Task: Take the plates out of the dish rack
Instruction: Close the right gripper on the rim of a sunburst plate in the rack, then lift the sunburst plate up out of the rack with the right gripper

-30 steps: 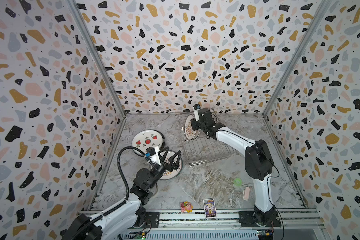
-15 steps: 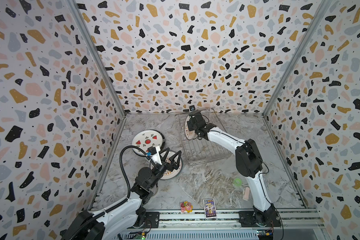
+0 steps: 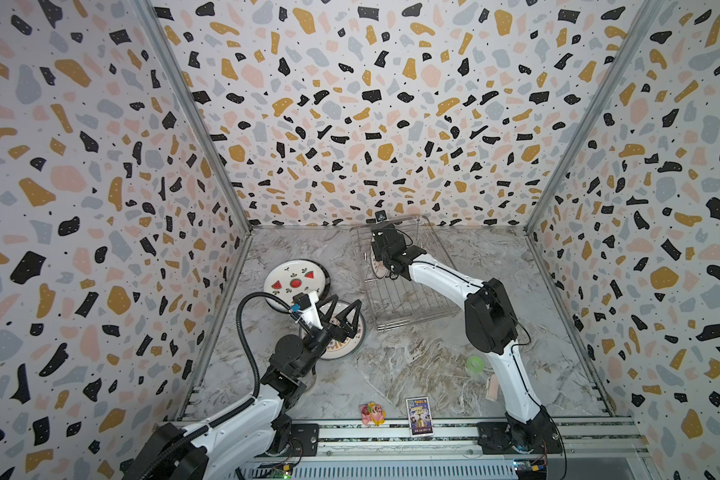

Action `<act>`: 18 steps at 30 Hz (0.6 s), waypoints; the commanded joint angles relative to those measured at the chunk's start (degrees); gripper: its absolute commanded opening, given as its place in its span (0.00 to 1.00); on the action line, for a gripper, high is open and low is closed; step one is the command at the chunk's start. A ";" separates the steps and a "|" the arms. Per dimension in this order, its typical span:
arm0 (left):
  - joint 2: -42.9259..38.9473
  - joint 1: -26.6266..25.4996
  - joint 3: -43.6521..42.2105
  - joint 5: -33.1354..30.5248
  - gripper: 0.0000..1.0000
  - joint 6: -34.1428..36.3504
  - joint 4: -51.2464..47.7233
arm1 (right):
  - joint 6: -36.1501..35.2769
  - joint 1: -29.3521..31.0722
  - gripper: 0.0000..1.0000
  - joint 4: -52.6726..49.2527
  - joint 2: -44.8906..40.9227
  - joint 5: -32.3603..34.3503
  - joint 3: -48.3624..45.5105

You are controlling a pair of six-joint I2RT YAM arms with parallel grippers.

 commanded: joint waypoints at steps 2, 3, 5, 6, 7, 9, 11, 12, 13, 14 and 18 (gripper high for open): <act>-0.82 -0.39 -0.36 -0.22 1.00 -0.50 3.85 | -2.04 1.15 0.12 0.14 -1.30 5.02 2.59; -0.85 -0.40 -0.28 -0.31 1.00 -0.50 3.70 | -2.67 1.54 0.11 0.49 -1.61 5.96 2.58; -0.95 -0.39 -0.12 -0.52 1.00 -0.42 3.42 | -3.84 2.26 0.09 1.30 -2.21 7.92 2.42; -0.96 -0.39 -0.06 -0.40 1.00 -0.36 3.23 | -4.49 2.55 0.09 1.63 -2.60 8.92 2.30; -0.98 -0.39 -0.01 -0.31 1.00 -0.36 3.24 | -4.95 2.81 0.09 1.92 -2.95 9.68 2.16; -1.00 -0.40 -0.08 -0.13 1.00 -0.48 3.24 | -5.44 3.19 0.09 2.22 -3.82 10.34 1.79; -1.00 -0.40 -0.14 -0.22 1.00 -0.48 3.24 | -5.86 3.45 0.08 3.28 -5.12 10.52 0.54; -1.09 -0.40 -0.19 -0.22 1.00 -0.50 3.22 | -6.04 3.59 0.08 3.96 -5.91 10.61 -0.28; -1.18 -0.40 -0.27 -0.22 1.00 -0.50 3.24 | -6.24 3.70 0.08 4.71 -6.69 10.69 -1.17; -1.31 -0.40 -0.32 -0.37 1.00 -0.51 3.22 | -6.59 3.87 0.08 5.59 -7.63 10.70 -2.25; -2.00 -0.35 -0.45 -1.43 1.00 -0.51 2.97 | -7.93 4.72 0.08 8.05 -11.11 10.61 -5.75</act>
